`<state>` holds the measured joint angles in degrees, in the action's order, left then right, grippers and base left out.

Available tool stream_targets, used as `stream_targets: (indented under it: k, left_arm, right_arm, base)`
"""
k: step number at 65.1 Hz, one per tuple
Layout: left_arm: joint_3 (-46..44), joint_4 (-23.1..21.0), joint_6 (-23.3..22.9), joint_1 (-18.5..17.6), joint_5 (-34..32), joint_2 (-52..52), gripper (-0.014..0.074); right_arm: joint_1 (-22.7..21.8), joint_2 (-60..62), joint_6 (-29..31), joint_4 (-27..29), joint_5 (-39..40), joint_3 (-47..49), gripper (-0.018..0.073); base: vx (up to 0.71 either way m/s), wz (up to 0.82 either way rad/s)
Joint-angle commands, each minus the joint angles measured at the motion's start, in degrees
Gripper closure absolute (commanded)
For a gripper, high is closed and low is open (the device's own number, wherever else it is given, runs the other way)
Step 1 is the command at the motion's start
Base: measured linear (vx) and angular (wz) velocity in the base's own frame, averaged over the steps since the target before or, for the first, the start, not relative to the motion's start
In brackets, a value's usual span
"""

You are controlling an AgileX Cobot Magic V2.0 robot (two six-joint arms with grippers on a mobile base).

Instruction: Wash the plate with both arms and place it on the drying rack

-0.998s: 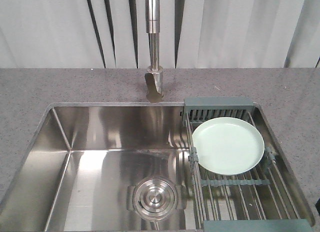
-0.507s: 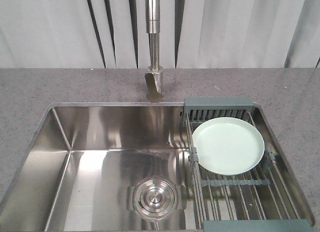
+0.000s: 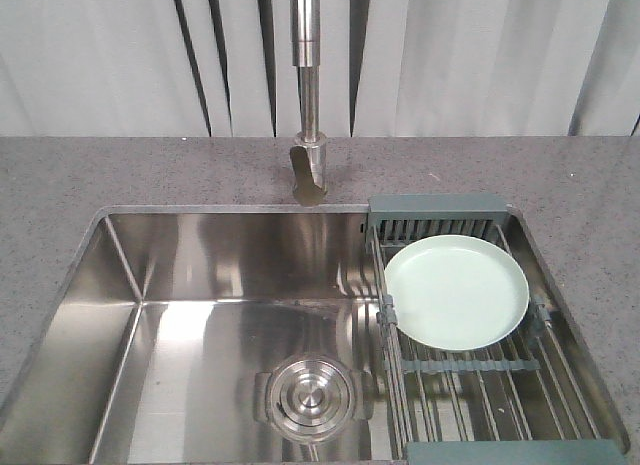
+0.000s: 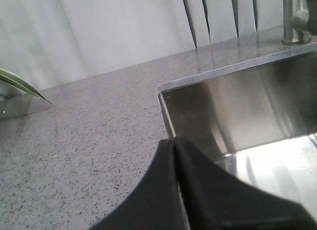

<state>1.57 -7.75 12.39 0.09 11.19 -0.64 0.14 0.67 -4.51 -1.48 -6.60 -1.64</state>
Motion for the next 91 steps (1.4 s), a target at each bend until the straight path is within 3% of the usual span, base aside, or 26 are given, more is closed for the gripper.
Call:
stream_targets:
  k: [1, 91]
  left_arm:
    - [-1.5, -0.19, -0.48, 0.23, -4.03, -0.86, 0.0603]
    - [-1.5, -0.19, -0.48, 0.23, -4.03, -0.86, 0.0603]
  right_arm:
    - [-0.25, 0.21, 0.04, -0.12, 4.29, -0.12, 0.0561]
    - [-0.25, 0.21, 0.04, -0.12, 4.29, -0.12, 0.0561]
  base:
    - [0.0, 0.0]
    - [0.0, 0.0]
